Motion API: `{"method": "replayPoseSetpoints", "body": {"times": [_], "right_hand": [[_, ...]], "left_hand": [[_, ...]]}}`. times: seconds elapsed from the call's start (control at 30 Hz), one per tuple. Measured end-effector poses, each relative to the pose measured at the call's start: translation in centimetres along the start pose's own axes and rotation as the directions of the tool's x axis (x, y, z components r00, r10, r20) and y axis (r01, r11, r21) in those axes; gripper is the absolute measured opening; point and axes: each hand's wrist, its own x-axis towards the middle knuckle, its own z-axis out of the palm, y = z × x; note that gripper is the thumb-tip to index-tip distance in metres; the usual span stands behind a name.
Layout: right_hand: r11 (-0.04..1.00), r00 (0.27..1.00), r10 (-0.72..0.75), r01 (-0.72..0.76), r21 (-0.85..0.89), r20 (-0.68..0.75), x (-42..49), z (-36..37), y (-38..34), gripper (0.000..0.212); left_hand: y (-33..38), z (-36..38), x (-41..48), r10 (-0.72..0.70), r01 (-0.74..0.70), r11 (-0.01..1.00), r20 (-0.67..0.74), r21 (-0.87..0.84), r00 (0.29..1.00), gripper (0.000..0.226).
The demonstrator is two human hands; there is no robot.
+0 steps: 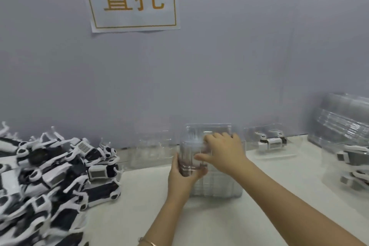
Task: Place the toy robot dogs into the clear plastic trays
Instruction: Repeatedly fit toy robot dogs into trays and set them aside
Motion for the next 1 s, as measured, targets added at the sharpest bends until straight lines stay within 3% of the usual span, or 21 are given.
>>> {"method": "replayPoseSetpoints", "body": {"times": [0.17,0.43,0.7,0.77,0.87,0.93,1.0], "right_hand": [[0.996,0.984,-0.087,0.092,0.021,-0.153,0.3,0.5,1.2,0.058],[0.979,0.964,-0.153,0.177,0.097,-0.216,0.9,-0.3,1.8,0.063],[0.958,0.94,-0.001,0.099,0.27,-0.341,1.9,-5.4,1.6,0.069],[0.956,0.889,-0.045,0.171,0.239,-0.456,1.2,-7.7,1.1,0.067],[0.934,0.671,-0.216,0.354,0.05,-0.71,-1.8,-8.8,0.0,0.058],[0.92,0.603,-0.284,0.391,-0.034,-0.745,-5.2,-6.9,-1.0,0.049],[0.897,0.63,-0.367,0.435,-0.081,-0.684,-8.6,-3.8,-2.0,0.044]], "left_hand": [[-0.5,0.2,-0.1,0.013,-0.013,1.0,-0.006,-0.025,1.0,0.11],[-0.4,0.4,-0.3,-0.017,0.017,0.999,0.01,-0.034,1.0,0.111],[-0.7,0.5,-0.2,-0.036,0.036,0.999,0.025,-0.012,0.999,0.116],[-0.3,0.3,-0.3,-0.044,0.044,0.999,0.053,0.008,0.998,0.116],[0.3,-1.8,-0.8,-0.036,0.023,0.993,0.116,0.112,0.993,0.12],[0.4,-4.5,-1.3,-0.01,-0.006,0.98,0.076,0.199,0.997,0.099],[0.2,-8.3,-1.7,0.053,-0.036,0.962,-0.055,0.271,0.997,0.06]]}}
